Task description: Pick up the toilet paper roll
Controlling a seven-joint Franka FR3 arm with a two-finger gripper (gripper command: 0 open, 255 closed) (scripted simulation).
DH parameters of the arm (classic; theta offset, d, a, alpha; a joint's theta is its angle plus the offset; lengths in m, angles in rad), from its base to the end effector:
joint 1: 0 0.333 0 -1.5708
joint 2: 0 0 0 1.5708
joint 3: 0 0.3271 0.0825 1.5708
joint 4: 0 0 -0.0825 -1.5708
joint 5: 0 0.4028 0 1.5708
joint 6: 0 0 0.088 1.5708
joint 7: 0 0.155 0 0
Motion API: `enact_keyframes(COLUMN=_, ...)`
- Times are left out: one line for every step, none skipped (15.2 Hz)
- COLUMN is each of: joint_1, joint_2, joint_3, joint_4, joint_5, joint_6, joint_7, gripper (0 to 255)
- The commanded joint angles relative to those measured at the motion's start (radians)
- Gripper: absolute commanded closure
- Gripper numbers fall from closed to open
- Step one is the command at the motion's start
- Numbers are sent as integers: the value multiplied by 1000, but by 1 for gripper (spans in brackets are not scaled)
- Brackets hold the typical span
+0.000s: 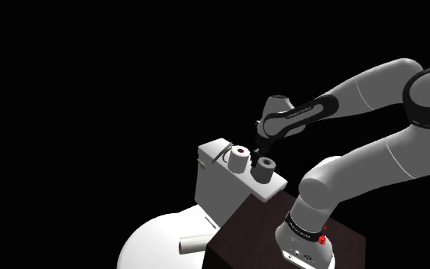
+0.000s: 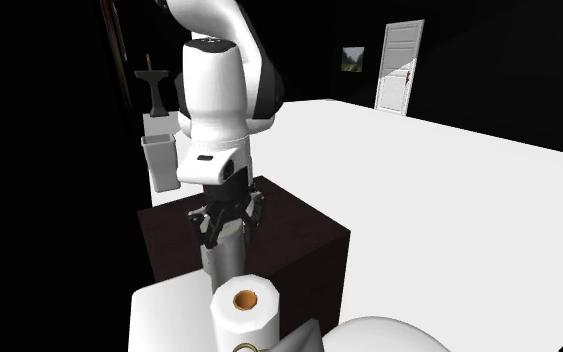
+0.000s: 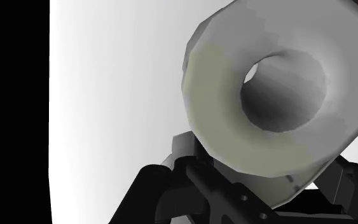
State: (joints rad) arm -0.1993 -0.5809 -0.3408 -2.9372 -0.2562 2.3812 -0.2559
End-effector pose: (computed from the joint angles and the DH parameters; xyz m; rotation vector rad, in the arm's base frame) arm 0.2868 -0.1500 0.2639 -3.1391 0.0732 -0.0265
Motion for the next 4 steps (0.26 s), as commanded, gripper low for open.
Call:
enact_keyframes(joint_1=-1, joint_2=-31, joint_3=6, joint_4=13, joint_5=4, joint_6=-44, joint_7=-1, gripper=255)
enact_keyframes(joint_1=-1, joint_2=-44, joint_3=10, joint_4=20, joint_5=6, joint_6=-64, joint_7=-1, gripper=255)
enact_keyframes(joint_1=-1, joint_2=-46, joint_3=10, joint_4=21, joint_5=6, joint_6=-67, joint_7=-1, gripper=255)
enact_keyframes(joint_1=-1, joint_2=-47, joint_3=10, joint_4=20, joint_5=6, joint_6=-67, joint_7=-1, gripper=255)
